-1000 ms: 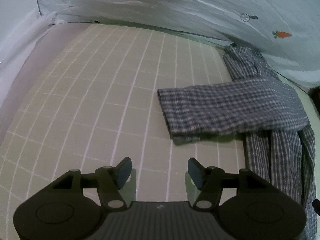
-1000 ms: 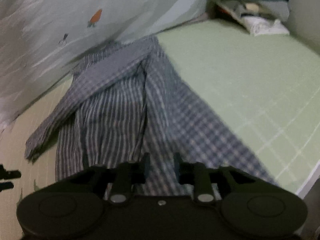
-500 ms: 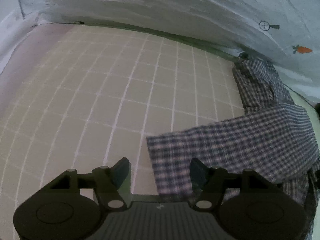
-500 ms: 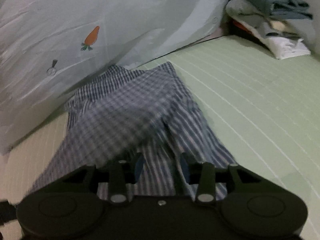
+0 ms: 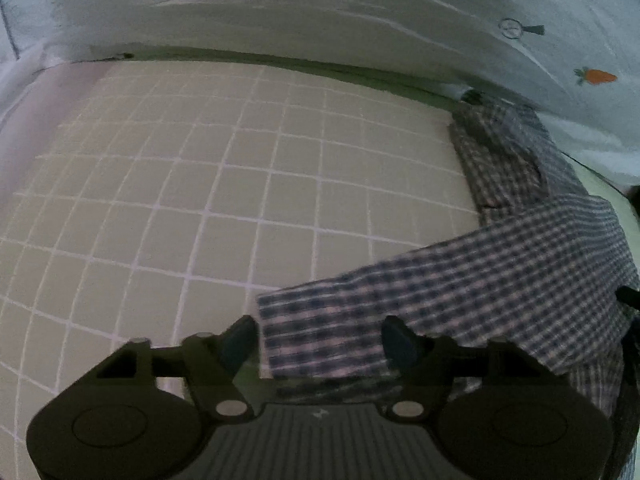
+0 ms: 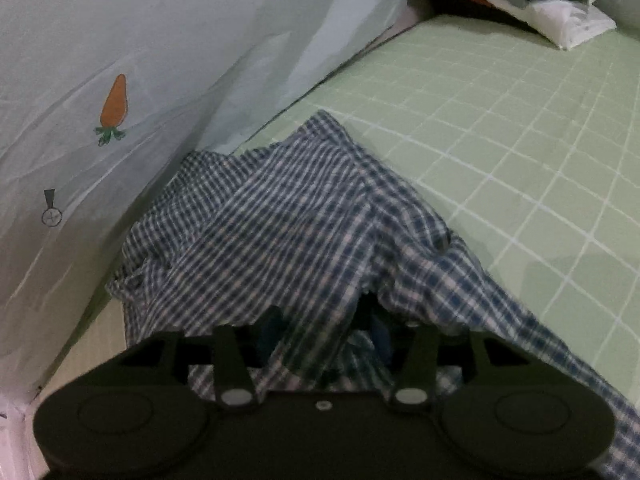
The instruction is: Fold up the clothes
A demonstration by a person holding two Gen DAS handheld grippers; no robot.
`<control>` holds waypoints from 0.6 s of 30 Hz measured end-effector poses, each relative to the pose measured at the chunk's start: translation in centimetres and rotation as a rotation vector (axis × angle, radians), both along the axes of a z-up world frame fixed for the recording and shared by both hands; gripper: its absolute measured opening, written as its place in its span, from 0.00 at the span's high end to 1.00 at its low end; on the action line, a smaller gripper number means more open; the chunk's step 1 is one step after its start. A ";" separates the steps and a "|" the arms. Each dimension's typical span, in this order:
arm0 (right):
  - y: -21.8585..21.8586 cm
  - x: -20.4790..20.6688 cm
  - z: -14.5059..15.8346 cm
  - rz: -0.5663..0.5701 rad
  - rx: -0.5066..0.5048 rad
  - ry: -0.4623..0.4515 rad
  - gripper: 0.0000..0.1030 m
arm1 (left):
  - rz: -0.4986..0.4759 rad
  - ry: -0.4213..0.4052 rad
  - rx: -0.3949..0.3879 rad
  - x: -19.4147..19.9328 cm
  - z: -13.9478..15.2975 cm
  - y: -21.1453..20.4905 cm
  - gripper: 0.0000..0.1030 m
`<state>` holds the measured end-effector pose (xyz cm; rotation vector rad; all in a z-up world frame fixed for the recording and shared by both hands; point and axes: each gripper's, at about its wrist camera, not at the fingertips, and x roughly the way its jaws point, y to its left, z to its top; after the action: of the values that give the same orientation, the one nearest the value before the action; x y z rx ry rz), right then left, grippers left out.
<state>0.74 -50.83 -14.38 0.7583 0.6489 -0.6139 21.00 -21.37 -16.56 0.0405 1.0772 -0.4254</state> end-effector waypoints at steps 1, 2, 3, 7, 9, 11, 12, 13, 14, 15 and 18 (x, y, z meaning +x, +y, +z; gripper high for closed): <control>0.1 0.1 0.0 0.013 -0.005 -0.004 0.73 | -0.005 -0.011 0.023 -0.1 0.1 -0.3 0.46; 0.2 0.3 0.0 0.033 -0.009 -0.007 0.83 | -0.008 -0.029 0.047 -0.3 0.2 -0.6 0.50; 0.3 0.5 0.1 0.048 -0.021 -0.002 0.84 | -0.021 -0.045 0.061 -0.5 0.2 -0.8 0.62; 0.8 1.1 1.1 0.072 -0.083 -0.014 0.95 | -0.023 -0.042 -0.018 0.0 0.8 -0.5 0.96; 0.8 1.0 1.7 0.073 -0.086 -0.044 0.97 | 0.000 -0.080 -0.046 0.4 1.8 0.0 0.96; 0.9 0.7 2.6 0.077 -0.092 -0.082 0.97 | 0.024 -0.117 -0.074 0.7 2.8 0.5 0.96; 1.0 0.6 3.1 0.078 -0.095 -0.101 0.97 | 0.036 -0.136 -0.087 0.9 3.3 0.8 0.96; 1.1 0.7 3.1 0.087 -0.095 -0.101 0.97 | 0.051 -0.158 -0.100 1.3 4.0 1.2 0.96; 1.3 0.9 3.1 0.097 -0.095 -0.098 0.97 | 0.062 -0.180 -0.102 1.6 4.5 1.5 0.96; 1.5 1.1 3.1 0.107 -0.095 -0.095 0.97 | 0.066 -0.190 -0.098 2.0 4.7 1.6 0.96; 2.0 1.6 3.1 0.136 -0.094 -0.087 0.97 | 0.088 -0.171 -0.086 3.0 4.0 1.8 0.96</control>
<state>2.35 -48.80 -11.27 0.6441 0.5825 -0.4812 23.97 -19.54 -12.56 -0.0460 0.8886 -0.3817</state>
